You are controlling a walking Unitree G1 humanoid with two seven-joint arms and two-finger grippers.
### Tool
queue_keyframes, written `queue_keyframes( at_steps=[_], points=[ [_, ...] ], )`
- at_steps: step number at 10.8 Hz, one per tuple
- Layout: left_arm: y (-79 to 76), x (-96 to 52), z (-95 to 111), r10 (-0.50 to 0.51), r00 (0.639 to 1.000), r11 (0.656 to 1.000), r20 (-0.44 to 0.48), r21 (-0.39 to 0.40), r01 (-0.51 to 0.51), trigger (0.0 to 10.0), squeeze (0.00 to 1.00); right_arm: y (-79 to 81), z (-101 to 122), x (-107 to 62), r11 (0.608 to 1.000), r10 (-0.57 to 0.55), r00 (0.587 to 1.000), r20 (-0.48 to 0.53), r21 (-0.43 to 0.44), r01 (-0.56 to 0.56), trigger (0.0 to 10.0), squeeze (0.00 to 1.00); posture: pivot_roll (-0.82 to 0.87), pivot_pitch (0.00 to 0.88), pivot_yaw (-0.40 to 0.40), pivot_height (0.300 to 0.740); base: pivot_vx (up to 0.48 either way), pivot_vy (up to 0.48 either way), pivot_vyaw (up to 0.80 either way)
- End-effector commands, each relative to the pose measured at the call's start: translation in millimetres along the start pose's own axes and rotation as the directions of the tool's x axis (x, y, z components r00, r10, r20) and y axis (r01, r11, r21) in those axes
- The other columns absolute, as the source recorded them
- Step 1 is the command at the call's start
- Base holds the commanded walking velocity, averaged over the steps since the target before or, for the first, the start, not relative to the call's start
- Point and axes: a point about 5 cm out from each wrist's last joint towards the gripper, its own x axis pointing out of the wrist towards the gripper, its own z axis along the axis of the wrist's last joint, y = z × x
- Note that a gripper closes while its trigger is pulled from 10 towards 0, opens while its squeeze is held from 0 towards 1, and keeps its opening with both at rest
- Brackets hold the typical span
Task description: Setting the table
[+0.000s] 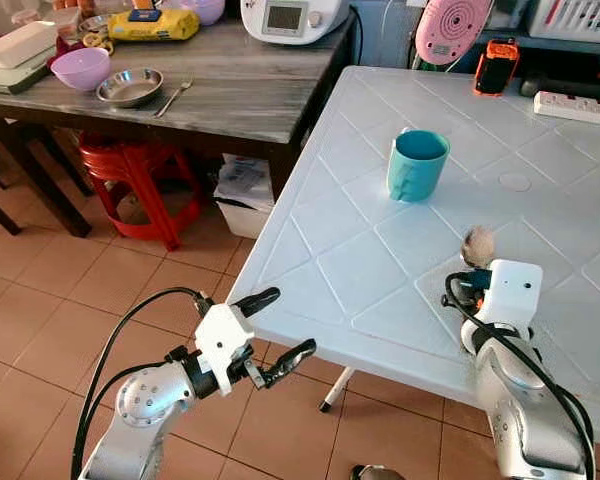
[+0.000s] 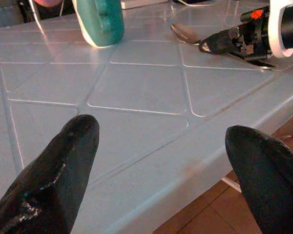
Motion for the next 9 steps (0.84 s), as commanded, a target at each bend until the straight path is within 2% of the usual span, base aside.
queue_keyframes(
  at_steps=[1,5,7,8,9],
  points=[
    [0.3,-2.8,-4,-0.022,0.999,1.000,-0.033,0.005,0.023,10.0,0.00,2.5,-31,-0.8,1.000,0.011,0.987,-0.159,0.007,-0.010,0.0,0.00,-0.17,0.150,0.087,0.740,0.000,0.000,0.00],
    [4.3,-3.9,-5,-0.014,0.999,1.000,-0.039,0.022,0.015,10.0,0.00,3.2,-32,-0.3,1.000,0.012,0.986,-0.168,0.006,-0.012,0.0,0.00,-0.17,0.145,0.090,0.740,0.000,0.000,0.00],
    [12.7,-3.4,-2,0.044,0.999,0.999,-0.020,0.034,-0.043,10.0,0.00,5.8,-26,0.3,1.000,0.006,0.991,-0.133,0.029,-0.003,0.0,0.00,-0.17,0.144,0.089,0.740,0.000,0.000,0.00],
    [32.6,-2.9,2,0.213,0.977,0.977,0.008,0.032,-0.213,10.0,0.00,6.8,-7,1.4,0.997,-0.007,1.000,-0.016,0.076,0.008,0.0,0.00,-0.17,0.142,0.090,0.740,0.000,0.000,0.00],
    [47.4,-2.1,5,0.328,0.944,0.944,0.018,0.022,-0.329,10.0,0.00,8.0,5,0.3,0.997,-0.003,0.998,0.065,0.081,-0.002,0.0,0.00,-0.17,0.142,0.091,0.740,0.000,0.000,0.00]
  ],
)
